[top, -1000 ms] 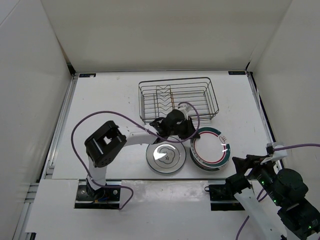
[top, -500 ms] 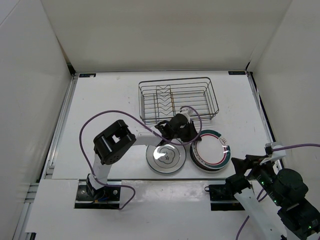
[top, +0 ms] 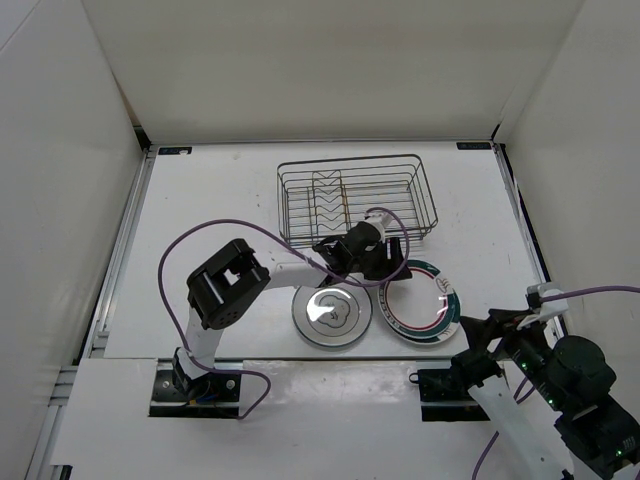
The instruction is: Unload the plates from the dish rack
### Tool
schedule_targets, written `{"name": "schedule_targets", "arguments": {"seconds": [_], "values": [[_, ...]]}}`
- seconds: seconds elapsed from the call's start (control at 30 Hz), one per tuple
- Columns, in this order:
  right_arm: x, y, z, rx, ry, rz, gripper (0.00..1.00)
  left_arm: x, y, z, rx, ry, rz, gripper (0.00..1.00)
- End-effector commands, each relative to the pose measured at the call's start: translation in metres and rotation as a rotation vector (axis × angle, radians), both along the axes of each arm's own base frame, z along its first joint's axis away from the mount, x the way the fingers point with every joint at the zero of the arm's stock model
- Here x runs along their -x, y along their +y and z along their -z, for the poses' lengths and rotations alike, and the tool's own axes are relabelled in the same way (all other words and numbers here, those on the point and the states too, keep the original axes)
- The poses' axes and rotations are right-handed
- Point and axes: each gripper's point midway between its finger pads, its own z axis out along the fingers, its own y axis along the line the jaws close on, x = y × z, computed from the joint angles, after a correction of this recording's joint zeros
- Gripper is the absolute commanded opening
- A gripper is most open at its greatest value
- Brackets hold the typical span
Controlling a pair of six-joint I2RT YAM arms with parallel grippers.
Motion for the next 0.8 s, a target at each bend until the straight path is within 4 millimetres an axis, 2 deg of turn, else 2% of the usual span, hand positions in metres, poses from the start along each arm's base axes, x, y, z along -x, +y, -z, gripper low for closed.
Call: {"name": "schedule_targets", "arguments": {"seconds": [0.0,0.1,0.13,0.2,0.23,0.27,0.37,0.4,0.43,0.5,0.53,0.57,0.6,0.63,0.7,0.73,0.77], "values": [[-0.006,0.006,-0.005,0.008,-0.01,-0.025,0.71,-0.004,-0.003,-0.021,-0.013,-0.064,0.004,0.72],[-0.006,0.005,-0.005,0.011,-0.009,-0.018,0.71,-0.004,0.0,-0.019,-0.05,-0.078,0.012,0.83],[-0.007,0.006,-0.005,0.01,-0.011,-0.021,0.71,-0.005,0.002,-0.018,-0.073,-0.093,0.017,0.9],[-0.007,0.005,-0.005,0.011,-0.008,-0.016,0.73,-0.005,0.003,-0.017,-0.107,-0.113,0.008,0.95],[-0.007,0.006,-0.005,0.014,-0.004,-0.019,0.73,0.001,0.005,-0.013,-0.15,-0.127,0.035,1.0],[-0.007,0.005,-0.004,0.014,-0.003,-0.019,0.73,-0.004,0.008,-0.012,-0.179,-0.154,0.012,1.0],[-0.008,0.006,-0.004,0.015,0.002,-0.017,0.73,0.001,0.007,-0.017,-0.252,-0.229,0.054,1.0],[-0.007,0.006,-0.004,0.014,0.001,-0.02,0.73,-0.004,0.011,-0.02,-0.291,-0.282,0.04,1.0],[-0.008,0.006,-0.004,0.016,0.002,-0.021,0.73,0.003,0.009,-0.029,-0.325,-0.322,0.073,1.0],[-0.007,0.006,-0.004,0.017,0.003,-0.019,0.73,-0.001,0.013,-0.039,-0.398,-0.41,0.072,1.0],[-0.007,0.005,-0.004,0.016,-0.002,-0.018,0.74,-0.005,0.013,-0.052,-0.41,-0.454,0.056,1.0],[-0.007,0.006,-0.004,0.015,0.002,-0.019,0.74,0.001,0.015,-0.05,-0.454,-0.498,0.104,1.0],[-0.007,0.005,-0.004,0.015,0.002,-0.017,0.74,0.003,0.019,-0.052,-0.477,-0.505,0.112,1.0],[-0.008,0.005,-0.004,0.016,0.005,-0.013,0.74,0.002,0.023,-0.064,-0.471,-0.517,0.105,1.0],[-0.01,0.004,-0.004,0.019,0.008,-0.002,0.74,0.006,0.04,-0.06,-0.514,-0.497,0.12,1.0],[-0.011,0.003,-0.002,0.016,0.019,0.012,0.74,0.011,0.051,-0.076,-0.499,-0.509,0.119,1.0],[-0.013,-0.001,-0.002,0.024,0.032,0.037,0.74,0.015,0.067,-0.07,-0.536,-0.5,0.132,1.0]]}}
